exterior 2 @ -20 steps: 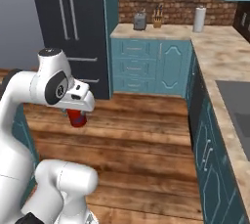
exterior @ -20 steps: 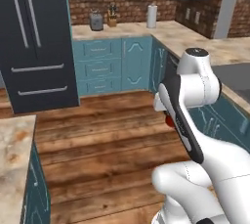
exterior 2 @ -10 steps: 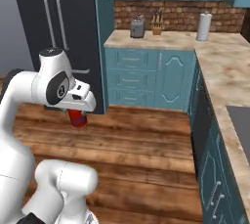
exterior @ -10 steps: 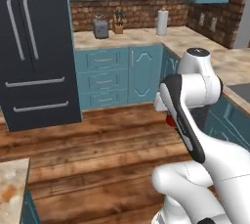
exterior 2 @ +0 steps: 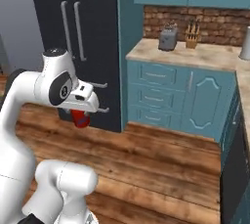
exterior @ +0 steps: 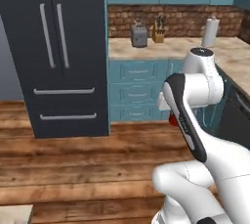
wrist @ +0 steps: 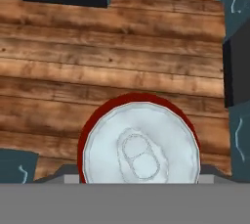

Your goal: Four empty soda cans are scattered around the kitchen. Gather all the cans and cluster them next to the stove for recycling.

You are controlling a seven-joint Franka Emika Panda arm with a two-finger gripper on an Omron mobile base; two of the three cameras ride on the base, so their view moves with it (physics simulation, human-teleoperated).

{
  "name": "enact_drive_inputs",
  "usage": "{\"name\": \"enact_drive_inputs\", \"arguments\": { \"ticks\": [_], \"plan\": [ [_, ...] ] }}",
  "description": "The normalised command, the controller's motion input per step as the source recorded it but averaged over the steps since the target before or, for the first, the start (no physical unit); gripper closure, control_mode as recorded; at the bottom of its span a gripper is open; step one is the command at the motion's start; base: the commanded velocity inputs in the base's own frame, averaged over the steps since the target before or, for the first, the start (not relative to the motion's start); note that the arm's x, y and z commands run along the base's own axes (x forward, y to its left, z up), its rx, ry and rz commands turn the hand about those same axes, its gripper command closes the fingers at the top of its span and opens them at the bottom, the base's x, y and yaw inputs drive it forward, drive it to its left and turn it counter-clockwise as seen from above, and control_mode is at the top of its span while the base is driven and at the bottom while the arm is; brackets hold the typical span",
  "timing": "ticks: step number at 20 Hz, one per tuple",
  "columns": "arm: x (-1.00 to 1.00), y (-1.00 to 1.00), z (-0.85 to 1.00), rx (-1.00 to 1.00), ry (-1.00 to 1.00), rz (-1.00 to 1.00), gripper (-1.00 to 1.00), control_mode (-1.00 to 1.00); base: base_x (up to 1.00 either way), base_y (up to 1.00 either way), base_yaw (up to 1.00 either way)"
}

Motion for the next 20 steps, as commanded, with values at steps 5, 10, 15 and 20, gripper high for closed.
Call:
{"name": "enact_drive_inputs", "arguments": {
  "ticks": [5, 10, 15, 20],
  "plan": [
    [0.00, 0.00, 0.00, 0.00, 0.00, 0.00, 1.00, 1.00, 1.00, -0.14, 0.69],
    [0.00, 0.00, 0.00, 0.00, 0.00, 0.00, 1.00, 1.00, 1.00, -0.17, 0.73],
    [0.00, 0.00, 0.00, 0.00, 0.00, 0.00, 1.00, 1.00, 1.00, -0.15, 0.74],
    [0.00, 0.00, 0.00, 0.00, 0.00, 0.00, 1.00, 1.00, 1.00, -0.14, 0.70]
  ]
}}
